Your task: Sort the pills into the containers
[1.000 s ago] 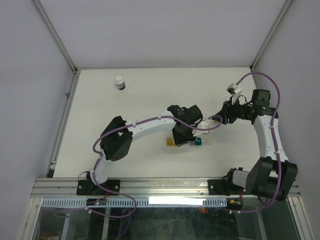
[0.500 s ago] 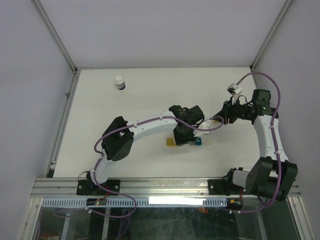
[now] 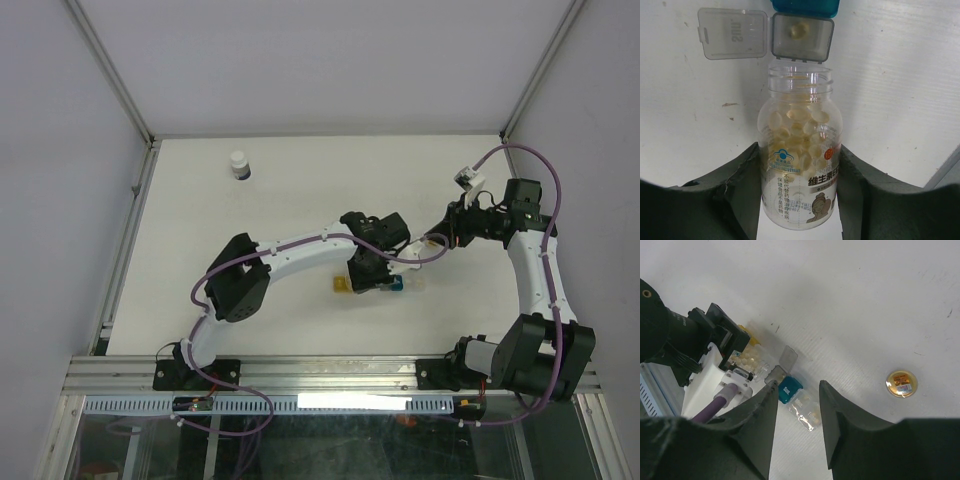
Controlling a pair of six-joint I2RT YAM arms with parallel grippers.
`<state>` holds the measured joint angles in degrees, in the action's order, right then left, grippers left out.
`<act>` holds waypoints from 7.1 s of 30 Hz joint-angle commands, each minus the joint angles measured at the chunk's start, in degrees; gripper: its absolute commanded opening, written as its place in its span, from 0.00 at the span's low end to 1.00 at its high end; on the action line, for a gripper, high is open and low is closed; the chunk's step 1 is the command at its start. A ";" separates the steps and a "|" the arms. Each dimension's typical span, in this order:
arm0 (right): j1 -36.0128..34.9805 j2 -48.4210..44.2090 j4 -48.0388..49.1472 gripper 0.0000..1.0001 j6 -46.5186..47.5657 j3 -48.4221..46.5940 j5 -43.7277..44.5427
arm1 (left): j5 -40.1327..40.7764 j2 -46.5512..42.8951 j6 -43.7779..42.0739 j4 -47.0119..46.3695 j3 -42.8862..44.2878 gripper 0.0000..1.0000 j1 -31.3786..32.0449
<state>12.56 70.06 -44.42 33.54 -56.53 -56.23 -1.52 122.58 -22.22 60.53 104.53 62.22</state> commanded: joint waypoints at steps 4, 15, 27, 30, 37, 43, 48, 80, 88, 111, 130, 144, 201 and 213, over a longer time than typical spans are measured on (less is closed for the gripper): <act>0.70 -0.72 0.30 0.41 0.52 -0.60 -1.78 | 0.44 -2.04 0.98 -1.06 0.75 0.00 0.20; 0.79 -0.78 0.32 0.42 0.54 -0.56 -1.88 | 2.50 -1.82 1.81 2.00 3.23 0.00 0.71; 0.98 -0.52 0.35 0.41 0.48 -0.66 -2.07 | 1.51 -4.32 0.76 -2.82 -0.90 0.00 1.29; 1.00 -0.61 0.27 0.41 0.62 -0.62 -2.05 | 2.64 -1.89 2.36 1.15 1.91 0.00 0.21; 1.01 -0.48 0.31 0.41 0.35 -0.69 -2.15 | 2.91 -3.96 1.33 -2.54 -0.08 0.00 1.75; 1.01 -0.29 -0.26 0.42 0.85 -0.96 -2.56 | 3.92 -3.03 2.19 -2.12 -0.15 0.00 0.61; 1.07 -0.52 -0.27 0.42 0.89 -0.90 -2.50 | 3.99 -2.50 2.55 0.33 0.87 0.00 0.54; 1.18 -1.09 -0.08 0.42 0.74 -0.68 -2.52 | 0.29 -1.63 2.79 0.47 0.69 0.00 -0.55; 1.22 -0.79 -0.14 0.42 0.55 -1.08 -2.62 | 0.21 -3.64 0.52 -3.78 -1.91 0.00 -0.32; 1.24 -0.76 -0.49 0.42 3.21 -0.41 -2.84 | -4.60 -20.11 1.83 -25.84 -20.51 0.00 0.24; 1.34 -7.99 1.97 0.42 10.60 4.42 -10.37 | -22.37 -51.66 14.13 -95.01 -68.62 0.00 1.42; 1.25 -13.13 -1.68 0.60 24.30 6.86 -18.33 | -25.63 -60.28 26.09 -110.45 -80.01 0.00 1.22; -2.19 40.77 -17.06 0.83 73.64 -22.86 15.53 | -23.43 -53.80 20.51 -104.42 -82.10 0.00 -1.81; -3.91 41.75 -14.33 0.74 71.55 -20.63 18.64 | -23.90 -54.15 20.72 -104.38 -82.47 0.00 -2.24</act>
<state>9.34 112.01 -59.77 106.41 -77.01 -38.26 -23.70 69.23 -0.89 -39.46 22.52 60.64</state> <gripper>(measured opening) 0.755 0.510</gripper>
